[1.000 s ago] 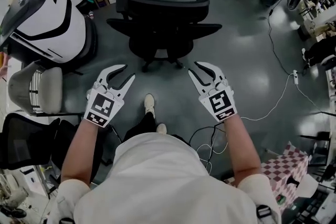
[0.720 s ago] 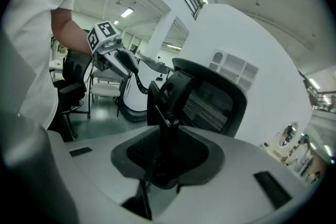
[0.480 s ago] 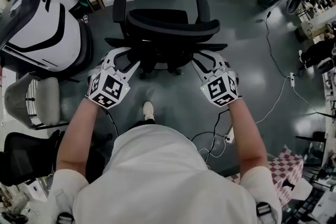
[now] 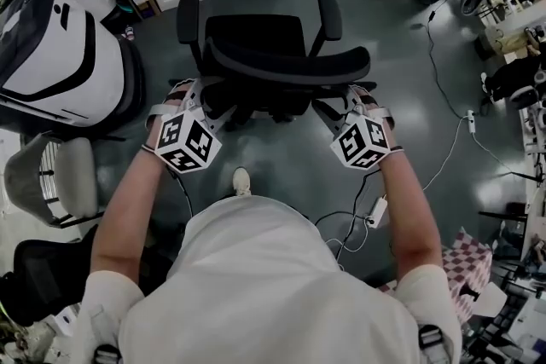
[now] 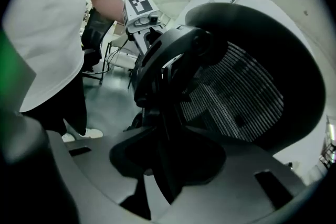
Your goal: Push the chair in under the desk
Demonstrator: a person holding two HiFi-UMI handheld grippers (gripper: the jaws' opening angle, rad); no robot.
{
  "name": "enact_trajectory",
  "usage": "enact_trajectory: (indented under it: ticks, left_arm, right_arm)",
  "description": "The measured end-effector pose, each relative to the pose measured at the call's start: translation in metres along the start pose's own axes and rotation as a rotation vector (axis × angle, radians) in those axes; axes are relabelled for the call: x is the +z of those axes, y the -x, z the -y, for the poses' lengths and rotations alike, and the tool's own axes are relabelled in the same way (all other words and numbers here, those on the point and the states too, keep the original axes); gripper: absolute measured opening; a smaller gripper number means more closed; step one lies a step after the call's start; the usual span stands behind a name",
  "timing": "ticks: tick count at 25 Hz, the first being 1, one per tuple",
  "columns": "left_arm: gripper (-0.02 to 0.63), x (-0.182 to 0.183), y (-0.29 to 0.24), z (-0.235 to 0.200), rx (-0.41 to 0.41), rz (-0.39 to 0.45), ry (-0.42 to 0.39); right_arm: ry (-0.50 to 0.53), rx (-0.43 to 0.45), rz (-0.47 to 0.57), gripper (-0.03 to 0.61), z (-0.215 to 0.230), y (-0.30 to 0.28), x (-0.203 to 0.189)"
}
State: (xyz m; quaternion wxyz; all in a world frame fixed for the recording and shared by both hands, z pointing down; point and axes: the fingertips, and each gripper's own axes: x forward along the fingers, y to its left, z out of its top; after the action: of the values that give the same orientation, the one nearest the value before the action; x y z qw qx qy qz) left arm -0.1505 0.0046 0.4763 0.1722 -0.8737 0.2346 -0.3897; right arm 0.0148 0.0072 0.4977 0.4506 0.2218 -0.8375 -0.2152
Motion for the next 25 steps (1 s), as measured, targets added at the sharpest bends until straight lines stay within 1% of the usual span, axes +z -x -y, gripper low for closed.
enact_trajectory:
  ticks: [3,4,7,13,17,21,25]
  left_arm:
    - [0.180,-0.007,-0.011,0.001,-0.026,-0.029,-0.056]
    - [0.156,-0.008,-0.012,0.001,-0.029,-0.036,-0.075]
    - [0.147,-0.008,-0.012,0.002,-0.039,-0.042,-0.101]
    - [0.138,-0.007,-0.018,-0.002,-0.075,-0.065,-0.083]
    - [0.137,-0.008,-0.027,-0.012,-0.052,-0.057,-0.099]
    - [0.135,-0.008,-0.041,-0.026,-0.063,-0.069,-0.083]
    - [0.135,-0.006,-0.056,-0.043,-0.058,-0.079,-0.076]
  right_arm:
    - [0.014,0.017,0.002,0.109,0.000,-0.002,-0.002]
    - [0.005,0.019,0.008,0.109,0.001,-0.002,-0.003]
    - [-0.017,0.018,0.031,0.110,0.003,-0.001,-0.002]
    - [-0.052,0.023,0.073,0.129,0.012,-0.003,-0.006]
    - [-0.079,0.026,0.080,0.130,0.025,-0.011,-0.012]
    - [-0.111,0.045,0.076,0.130,0.041,-0.021,-0.019]
    - [-0.120,0.065,0.095,0.129,0.062,-0.031,-0.027]
